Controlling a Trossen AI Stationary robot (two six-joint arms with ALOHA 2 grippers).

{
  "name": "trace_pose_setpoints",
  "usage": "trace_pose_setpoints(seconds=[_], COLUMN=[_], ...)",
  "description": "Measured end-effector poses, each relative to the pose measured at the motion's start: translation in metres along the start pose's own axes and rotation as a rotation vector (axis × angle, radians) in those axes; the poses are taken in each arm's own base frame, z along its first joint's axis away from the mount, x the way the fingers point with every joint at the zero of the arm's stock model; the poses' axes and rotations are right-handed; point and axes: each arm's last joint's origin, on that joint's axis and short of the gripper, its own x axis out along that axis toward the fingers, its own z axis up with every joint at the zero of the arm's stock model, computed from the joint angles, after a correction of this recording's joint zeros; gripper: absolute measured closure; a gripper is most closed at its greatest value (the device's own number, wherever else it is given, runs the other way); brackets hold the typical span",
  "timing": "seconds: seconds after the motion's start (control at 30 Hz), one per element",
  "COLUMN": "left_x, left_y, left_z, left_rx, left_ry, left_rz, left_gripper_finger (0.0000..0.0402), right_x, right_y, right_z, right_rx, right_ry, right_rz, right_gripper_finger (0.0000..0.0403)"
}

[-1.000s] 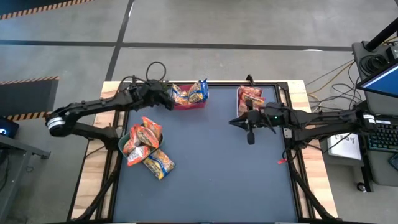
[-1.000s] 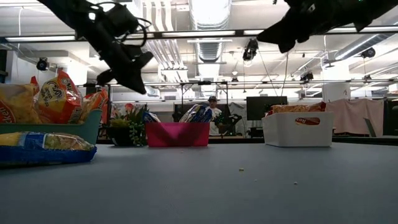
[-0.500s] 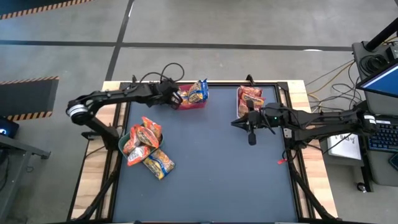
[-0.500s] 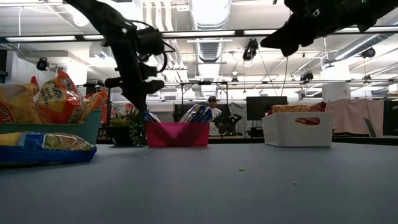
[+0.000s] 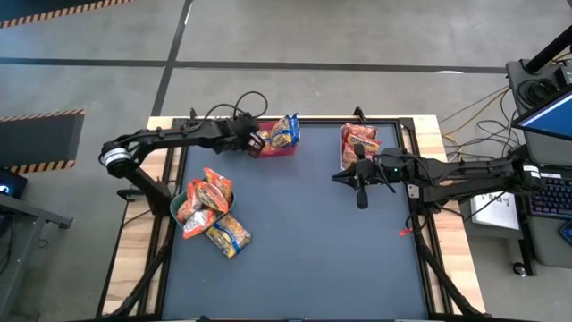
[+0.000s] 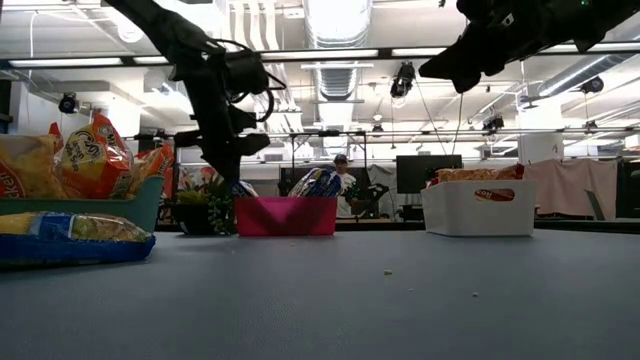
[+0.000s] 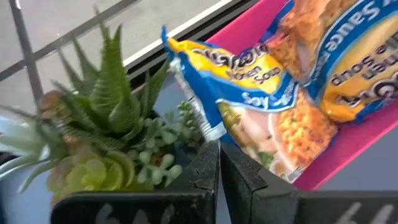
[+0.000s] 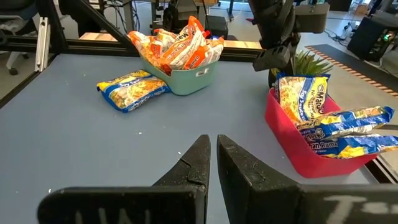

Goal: Sort Maruchan noodles
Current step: Adjust the blue noodle packs in the red bin

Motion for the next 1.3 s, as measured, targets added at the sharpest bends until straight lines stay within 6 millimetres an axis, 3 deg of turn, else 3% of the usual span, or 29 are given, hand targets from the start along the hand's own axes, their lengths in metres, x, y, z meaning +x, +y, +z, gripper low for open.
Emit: trace_pose_setpoints(seconds=[0.3,1.07,1.2,1.3], left_x=[0.011,0.008,0.003,-0.008], left_y=[-0.008,-0.019,-0.022,-0.026], left_z=[0.002,0.018,0.017,0.017], left_rx=[-0.009,-0.034,-0.002,0.042], left_ry=[-0.007,-0.163,-0.169,-0.195], left_rz=[-0.058,-0.192,-0.21,-0.235], left_gripper_finger=[0.0402,0.0402,0.0402,0.0402], right_x=[0.0,0.0,0.0,0.0], right_y=[0.0,0.0,0.0,-0.003], right_z=[0.0,0.0,0.0,0.0], right_rx=[0.0,0.012,0.058,0.13], right_ry=[0.0,0.0,0.001,0.005], right_rz=[0.0,0.0,-0.006,-0.111], right_gripper_finger=[0.0385,0.0385,0.0385,0.0385])
